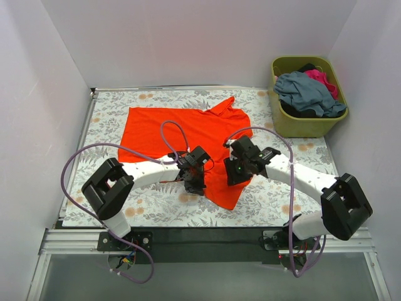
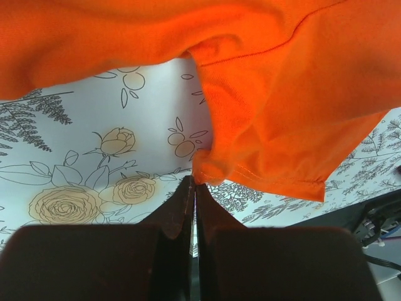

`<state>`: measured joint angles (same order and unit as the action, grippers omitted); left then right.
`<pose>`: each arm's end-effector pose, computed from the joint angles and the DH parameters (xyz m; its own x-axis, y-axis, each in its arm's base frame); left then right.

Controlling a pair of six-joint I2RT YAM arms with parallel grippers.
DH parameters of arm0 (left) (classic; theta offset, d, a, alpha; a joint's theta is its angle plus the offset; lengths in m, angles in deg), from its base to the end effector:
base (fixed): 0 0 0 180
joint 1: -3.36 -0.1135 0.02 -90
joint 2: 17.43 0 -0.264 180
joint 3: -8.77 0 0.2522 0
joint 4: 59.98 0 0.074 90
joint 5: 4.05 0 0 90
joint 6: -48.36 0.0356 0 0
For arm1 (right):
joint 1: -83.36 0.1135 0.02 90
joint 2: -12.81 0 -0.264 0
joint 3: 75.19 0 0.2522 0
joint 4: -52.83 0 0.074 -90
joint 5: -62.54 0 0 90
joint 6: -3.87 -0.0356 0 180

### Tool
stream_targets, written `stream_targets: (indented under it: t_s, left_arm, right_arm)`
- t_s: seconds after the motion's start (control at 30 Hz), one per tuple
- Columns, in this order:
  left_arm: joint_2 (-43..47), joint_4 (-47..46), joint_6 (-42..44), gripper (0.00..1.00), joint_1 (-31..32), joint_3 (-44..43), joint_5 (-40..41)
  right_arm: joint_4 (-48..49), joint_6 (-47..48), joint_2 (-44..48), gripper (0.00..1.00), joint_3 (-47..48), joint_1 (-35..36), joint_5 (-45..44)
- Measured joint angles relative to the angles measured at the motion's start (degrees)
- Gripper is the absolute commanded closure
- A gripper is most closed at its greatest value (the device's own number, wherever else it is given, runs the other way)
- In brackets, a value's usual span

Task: Fold and stack the t-shirts
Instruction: Flatten the tshirt out

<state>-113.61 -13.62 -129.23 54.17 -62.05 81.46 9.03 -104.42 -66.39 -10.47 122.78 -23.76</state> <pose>0.1941 -0.2425 0.1640 -0.8127 -0.5794 0.0611 -0.5663 0.7610 -0.3165 0.2089 0.1747 0.2166 -0.8310 -0.2777 -0.4820 -0.4203 0.8810 0.2171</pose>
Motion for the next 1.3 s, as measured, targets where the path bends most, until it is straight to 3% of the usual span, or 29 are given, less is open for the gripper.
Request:
stream_targets:
  t_s: [0.4, 0.53, 0.67, 0.73, 0.9, 1.1, 1.3]
  left_arm:
    - [4.0, 1.7, -1.1, 0.99, 0.0, 5.5, -2.6]
    - [7.0, 3.1, -1.6, 0.88, 0.2, 7.3, -3.6]
    - [11.2, 4.1, -1.7, 0.55, 0.3, 8.0, -4.3]
    - [12.8, 4.7, -1.7, 0.48, 0.3, 7.9, -4.1]
    - [13.9, 7.6, -0.2, 0.42, -3.0, 5.9, -1.8]
    - [14.7, 7.7, 4.7, 0.44, -19.6, 3.2, 3.3]
    - [13.5, 6.3, 8.8, 0.54, -31.9, 3.4, 7.3]
  right_arm:
    - [-1.2, -2.8, -5.7, 0.66, -5.9, 9.2, 5.2]
    - [-2.0, -4.1, -5.0, 0.65, -7.0, 11.5, 6.8]
    - [-3.5, -5.2, -2.4, 0.66, -9.1, 13.1, 7.7]
    - [-5.1, -5.5, -0.4, 0.65, -9.5, 13.1, 6.9]
    - [-6.8, -4.6, 5.0, 0.6, -6.6, 5.0, 4.9]
    - [-4.6, -0.3, 5.0, 0.58, 0.2, -10.8, 3.6]
    - [-0.6, 1.1, 0.9, 0.58, 0.9, -17.0, 4.6]
